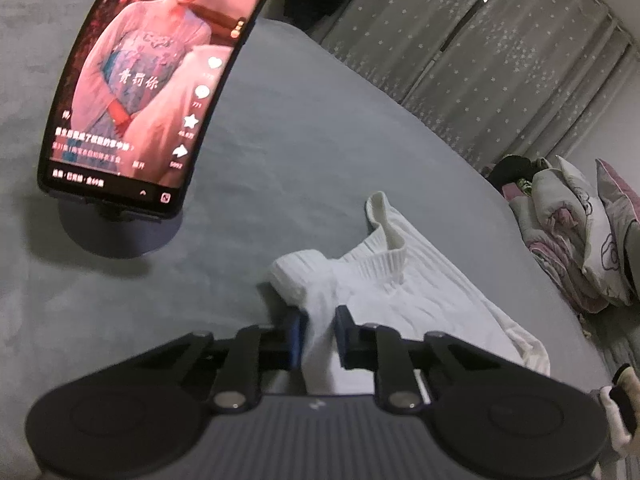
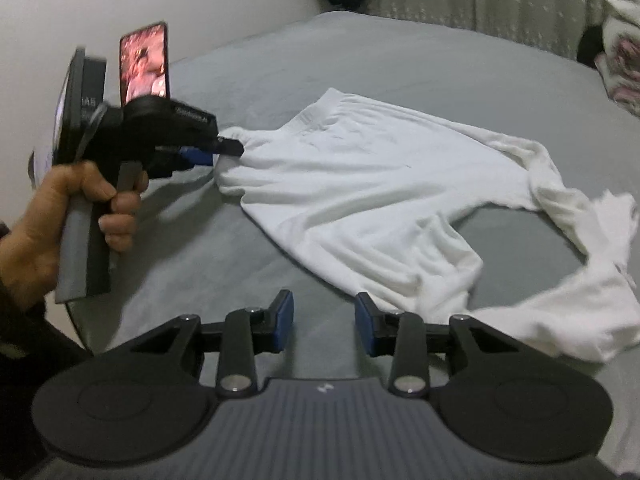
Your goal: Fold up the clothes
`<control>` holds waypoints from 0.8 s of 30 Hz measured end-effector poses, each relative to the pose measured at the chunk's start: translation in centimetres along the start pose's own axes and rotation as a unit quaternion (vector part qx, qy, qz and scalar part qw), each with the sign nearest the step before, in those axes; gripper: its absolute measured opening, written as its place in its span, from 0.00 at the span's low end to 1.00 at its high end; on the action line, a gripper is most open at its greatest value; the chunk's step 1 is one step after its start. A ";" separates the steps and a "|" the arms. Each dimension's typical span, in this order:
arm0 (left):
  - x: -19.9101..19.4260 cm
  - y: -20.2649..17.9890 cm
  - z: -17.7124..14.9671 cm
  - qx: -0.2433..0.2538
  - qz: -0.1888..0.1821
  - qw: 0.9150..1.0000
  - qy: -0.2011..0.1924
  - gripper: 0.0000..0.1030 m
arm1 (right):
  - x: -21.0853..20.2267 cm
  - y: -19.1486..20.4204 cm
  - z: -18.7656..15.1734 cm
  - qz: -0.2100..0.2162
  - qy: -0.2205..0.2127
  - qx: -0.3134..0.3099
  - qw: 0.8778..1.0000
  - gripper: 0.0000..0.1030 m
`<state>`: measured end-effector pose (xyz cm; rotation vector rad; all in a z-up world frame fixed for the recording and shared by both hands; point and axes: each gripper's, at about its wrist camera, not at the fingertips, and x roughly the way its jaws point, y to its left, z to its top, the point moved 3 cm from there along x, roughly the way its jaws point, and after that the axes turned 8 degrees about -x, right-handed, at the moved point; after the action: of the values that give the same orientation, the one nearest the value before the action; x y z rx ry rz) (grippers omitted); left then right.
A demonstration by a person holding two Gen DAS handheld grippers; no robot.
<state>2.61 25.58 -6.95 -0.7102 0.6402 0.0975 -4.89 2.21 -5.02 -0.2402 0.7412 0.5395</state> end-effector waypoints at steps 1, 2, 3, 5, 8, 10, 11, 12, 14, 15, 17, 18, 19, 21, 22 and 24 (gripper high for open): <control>0.0 0.0 0.0 0.003 0.001 1.000 0.000 0.13 | 0.5 0.3 0.2 -0.005 0.001 -0.008 1.000 0.36; 0.1 0.0 0.1 0.006 0.003 1.000 0.000 0.12 | 1.0 0.4 0.4 -0.010 0.002 -0.017 1.000 0.35; 0.1 0.0 0.1 0.009 0.004 1.000 0.000 0.12 | 1.6 0.5 0.5 -0.017 0.005 -0.025 1.000 0.34; 0.2 0.1 0.2 0.014 0.004 1.000 0.000 0.09 | 2.7 0.5 0.7 -0.028 0.009 -0.043 0.999 0.26; 0.2 0.2 0.3 0.024 0.005 1.000 0.000 0.02 | 3.4 0.5 0.9 -0.056 0.009 -0.067 0.996 0.01; 0.1 0.2 0.4 0.029 0.010 1.000 0.002 0.02 | 3.1 0.4 1.0 -0.060 0.008 -0.064 0.996 0.00; -0.3 0.3 0.4 0.028 0.012 1.000 0.000 0.02 | 2.9 0.3 1.1 -0.057 0.008 -0.059 0.997 0.00; -0.8 0.4 0.4 0.027 0.011 1.000 -0.004 0.02 | 2.5 0.2 1.1 -0.050 0.010 -0.051 0.997 0.00; -1.9 0.5 0.5 0.026 0.008 1.000 -0.012 0.02 | 1.5 0.1 1.1 -0.026 0.013 -0.033 0.999 0.00; -2.5 0.5 0.6 0.027 0.005 1.000 -0.015 0.02 | 1.0 0.1 1.0 -0.017 0.013 -0.029 0.999 0.00; -3.7 0.7 0.7 0.028 0.000 0.999 -0.020 0.02 | -0.1 0.3 1.0 0.002 0.013 -0.022 1.000 0.00; -4.1 0.8 0.7 0.028 0.000 0.999 -0.019 0.02 | -0.7 0.4 0.9 0.012 0.013 -0.018 1.000 0.00; -4.5 1.0 0.7 0.027 0.000 1.000 -0.017 0.02 | -1.3 0.4 0.9 0.021 0.012 -0.013 1.000 0.00; -5.3 1.5 0.7 0.024 0.001 1.000 -0.012 0.01 | -2.4 0.3 1.0 0.037 0.010 -0.005 0.999 0.00; -5.7 1.7 0.6 0.023 0.004 1.000 -0.012 0.02 | -2.9 0.3 1.0 0.045 0.009 0.000 0.999 0.00; -6.4 2.1 0.5 0.023 0.011 1.000 -0.011 0.02 | -3.5 0.4 1.1 0.061 0.011 0.010 0.998 0.00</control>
<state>-2.94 28.34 -4.17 -0.6574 0.6265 0.1099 -6.55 1.64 -1.82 -0.1836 0.7849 0.6453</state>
